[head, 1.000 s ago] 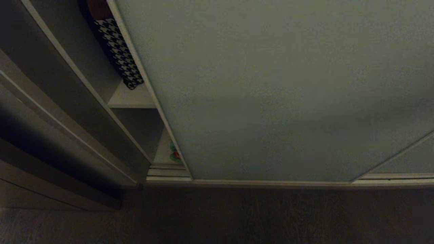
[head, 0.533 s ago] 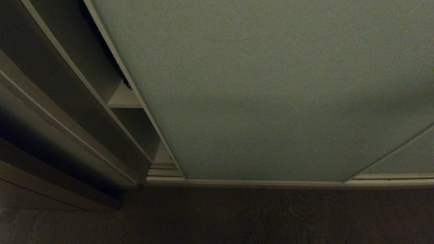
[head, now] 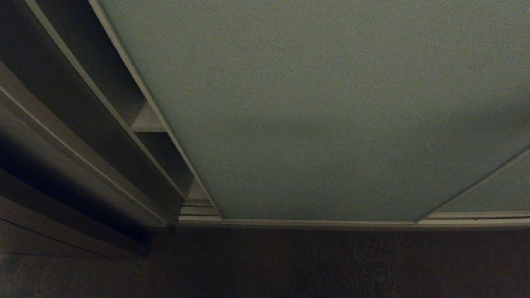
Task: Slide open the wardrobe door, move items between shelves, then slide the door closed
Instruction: Close the door
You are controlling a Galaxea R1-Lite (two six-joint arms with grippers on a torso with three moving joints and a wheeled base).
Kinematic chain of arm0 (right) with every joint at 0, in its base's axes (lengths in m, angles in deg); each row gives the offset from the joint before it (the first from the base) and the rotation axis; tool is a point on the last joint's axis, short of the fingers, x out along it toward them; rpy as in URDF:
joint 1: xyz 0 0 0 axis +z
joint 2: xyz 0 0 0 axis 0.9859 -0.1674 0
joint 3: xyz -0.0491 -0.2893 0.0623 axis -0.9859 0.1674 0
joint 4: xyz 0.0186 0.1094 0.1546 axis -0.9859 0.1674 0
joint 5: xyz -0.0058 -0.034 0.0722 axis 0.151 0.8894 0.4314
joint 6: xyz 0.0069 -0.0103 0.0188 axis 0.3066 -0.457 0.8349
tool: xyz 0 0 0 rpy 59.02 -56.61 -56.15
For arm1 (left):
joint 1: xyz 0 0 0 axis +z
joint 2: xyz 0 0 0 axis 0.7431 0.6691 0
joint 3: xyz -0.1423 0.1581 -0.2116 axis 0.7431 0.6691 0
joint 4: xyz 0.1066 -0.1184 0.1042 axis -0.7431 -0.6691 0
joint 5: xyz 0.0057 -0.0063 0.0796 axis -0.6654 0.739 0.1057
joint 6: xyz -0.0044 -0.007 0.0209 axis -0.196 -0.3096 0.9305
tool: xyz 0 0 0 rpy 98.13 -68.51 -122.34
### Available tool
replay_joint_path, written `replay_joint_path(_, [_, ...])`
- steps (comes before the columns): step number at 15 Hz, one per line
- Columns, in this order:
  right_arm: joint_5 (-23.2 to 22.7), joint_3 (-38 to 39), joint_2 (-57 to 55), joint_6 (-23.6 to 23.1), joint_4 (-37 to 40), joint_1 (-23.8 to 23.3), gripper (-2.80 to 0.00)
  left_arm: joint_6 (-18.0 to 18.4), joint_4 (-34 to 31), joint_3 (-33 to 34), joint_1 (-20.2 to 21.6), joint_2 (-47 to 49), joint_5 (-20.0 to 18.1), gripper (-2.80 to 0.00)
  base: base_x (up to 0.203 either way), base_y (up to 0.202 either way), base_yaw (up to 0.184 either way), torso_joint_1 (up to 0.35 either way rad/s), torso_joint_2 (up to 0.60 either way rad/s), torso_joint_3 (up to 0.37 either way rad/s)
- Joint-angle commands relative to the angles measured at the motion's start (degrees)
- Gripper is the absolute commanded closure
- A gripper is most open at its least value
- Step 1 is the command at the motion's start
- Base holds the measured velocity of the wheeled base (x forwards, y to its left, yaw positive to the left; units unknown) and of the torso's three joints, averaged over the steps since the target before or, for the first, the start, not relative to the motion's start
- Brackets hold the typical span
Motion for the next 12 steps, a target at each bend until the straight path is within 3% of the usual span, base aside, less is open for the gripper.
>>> replay_joint_path(1, [-0.3, -0.5, -1.5, 0.8, 0.1, 1.5, 0.0, 0.0, 0.0, 0.0, 0.0, 0.1, 0.0, 0.0, 0.0, 0.0, 0.0, 0.0, 0.0, 0.0])
replay_joint_path(12, [-2.4, -1.2, -3.7, 1.3, 5.4, 7.3, 0.0, 0.0, 0.0, 0.0, 0.0, 0.1, 0.0, 0.0, 0.0, 0.0, 0.0, 0.0, 0.0, 0.0])
